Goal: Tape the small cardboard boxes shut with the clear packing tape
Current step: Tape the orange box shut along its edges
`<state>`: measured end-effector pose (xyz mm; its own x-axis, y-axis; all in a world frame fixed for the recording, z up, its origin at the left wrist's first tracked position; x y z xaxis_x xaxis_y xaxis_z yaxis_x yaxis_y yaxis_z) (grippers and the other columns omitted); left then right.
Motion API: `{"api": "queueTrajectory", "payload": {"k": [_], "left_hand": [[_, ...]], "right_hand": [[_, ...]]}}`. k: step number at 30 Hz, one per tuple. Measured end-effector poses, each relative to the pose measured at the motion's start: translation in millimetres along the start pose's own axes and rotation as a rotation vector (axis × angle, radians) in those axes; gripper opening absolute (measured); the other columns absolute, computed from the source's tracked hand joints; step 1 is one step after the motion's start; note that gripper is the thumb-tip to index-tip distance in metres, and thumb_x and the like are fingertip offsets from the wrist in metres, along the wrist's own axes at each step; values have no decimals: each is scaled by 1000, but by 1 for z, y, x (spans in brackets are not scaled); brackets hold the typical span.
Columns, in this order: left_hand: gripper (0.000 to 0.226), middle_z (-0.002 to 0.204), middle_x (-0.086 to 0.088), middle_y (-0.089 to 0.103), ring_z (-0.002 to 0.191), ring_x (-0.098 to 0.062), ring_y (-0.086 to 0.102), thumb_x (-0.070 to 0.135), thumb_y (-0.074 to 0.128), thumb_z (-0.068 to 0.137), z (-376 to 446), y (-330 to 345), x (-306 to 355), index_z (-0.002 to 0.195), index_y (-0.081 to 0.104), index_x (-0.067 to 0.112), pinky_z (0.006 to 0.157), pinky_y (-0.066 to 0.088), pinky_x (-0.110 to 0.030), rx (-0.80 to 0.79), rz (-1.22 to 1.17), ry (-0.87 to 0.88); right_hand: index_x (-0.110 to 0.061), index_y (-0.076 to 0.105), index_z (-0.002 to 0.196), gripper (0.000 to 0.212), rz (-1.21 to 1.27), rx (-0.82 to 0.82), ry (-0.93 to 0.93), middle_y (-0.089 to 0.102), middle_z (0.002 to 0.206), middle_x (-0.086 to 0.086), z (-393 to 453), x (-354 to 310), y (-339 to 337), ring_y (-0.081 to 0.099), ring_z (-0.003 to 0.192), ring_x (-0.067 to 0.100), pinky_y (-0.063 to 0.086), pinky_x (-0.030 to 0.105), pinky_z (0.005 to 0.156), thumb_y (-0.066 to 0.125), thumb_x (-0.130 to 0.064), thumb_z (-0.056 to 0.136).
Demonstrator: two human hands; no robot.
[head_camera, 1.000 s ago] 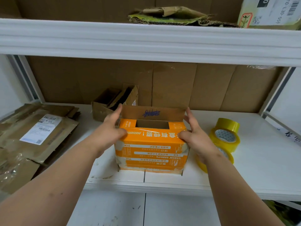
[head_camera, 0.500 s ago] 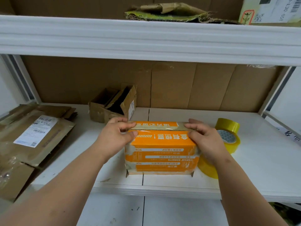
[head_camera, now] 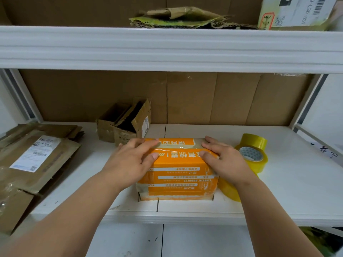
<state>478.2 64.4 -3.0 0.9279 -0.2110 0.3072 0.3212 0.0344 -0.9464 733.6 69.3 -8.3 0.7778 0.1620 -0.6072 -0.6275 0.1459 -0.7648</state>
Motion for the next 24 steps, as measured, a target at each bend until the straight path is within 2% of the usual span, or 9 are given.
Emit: {"api": "queueTrajectory", "payload": {"k": [4,7,10,12,13,16,19,21,24], "left_hand": [[49,159,11,22,145,-21,22,60,26,98,-3,4,-1,146,35,50,118,26,-46,18,-86,-35],[47,159,11,19,144,-18,12,52,25,102,-4,4,2,147,37,45,118,19,-41,62,-45,-42],[48,155,9,20,138,-18,9,48,25,104,-4,-2,10,149,37,39,116,21,-36,87,55,-49],[50,152,9,28,135,-18,17,47,23,104,-2,-3,13,152,33,36,113,23,-34,83,99,-56],[51,151,9,31,134,-18,21,47,23,104,-2,-3,15,153,30,36,113,23,-34,87,119,-61],[45,148,4,38,135,-23,29,44,25,105,-6,-5,19,149,27,40,118,21,-44,134,138,-69],[33,142,3,44,132,-24,36,42,26,105,-11,-8,24,135,40,41,116,23,-47,159,133,-67],[35,143,4,44,133,-23,35,46,25,104,-13,-8,25,133,44,41,116,23,-46,131,145,-73],[41,150,8,40,138,-21,32,53,30,101,-16,-9,25,138,43,41,116,20,-45,103,139,-83]], "right_hand": [[-34,48,144,50,45,-6,2,31,157,-20,-5,3,7,32,144,13,30,45,118,47,-52,98],[-33,40,149,50,169,40,18,27,159,-17,-10,3,8,25,146,9,21,36,121,45,-47,101],[-26,47,145,44,426,314,165,43,151,-5,-26,33,-4,35,141,15,25,32,115,42,-40,103],[-18,58,134,37,407,504,337,54,138,7,-42,68,-14,49,129,26,38,39,109,47,-31,101],[-15,61,129,35,336,510,406,58,131,11,-47,81,-15,53,121,30,43,42,102,50,-28,97],[-13,61,124,48,70,273,509,62,124,12,-54,95,2,58,111,33,49,41,94,56,-38,84],[-15,51,137,61,-312,28,461,53,139,9,-55,94,24,48,128,29,42,39,105,57,-46,85],[-17,48,139,55,-527,-39,424,52,141,7,-54,91,31,44,132,28,37,37,107,53,-44,92],[-20,51,135,42,-607,-17,429,57,135,6,-53,94,28,47,128,26,35,35,107,48,-33,95]]}}
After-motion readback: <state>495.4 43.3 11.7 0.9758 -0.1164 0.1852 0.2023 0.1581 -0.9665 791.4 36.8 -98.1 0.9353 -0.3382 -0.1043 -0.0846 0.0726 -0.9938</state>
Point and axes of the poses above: each hand's wrist, its own z-axis towards the middle knuckle, its own y-axis out of the palm, x = y × z, the point moved 9 cm from there along z, towards the middle knuckle
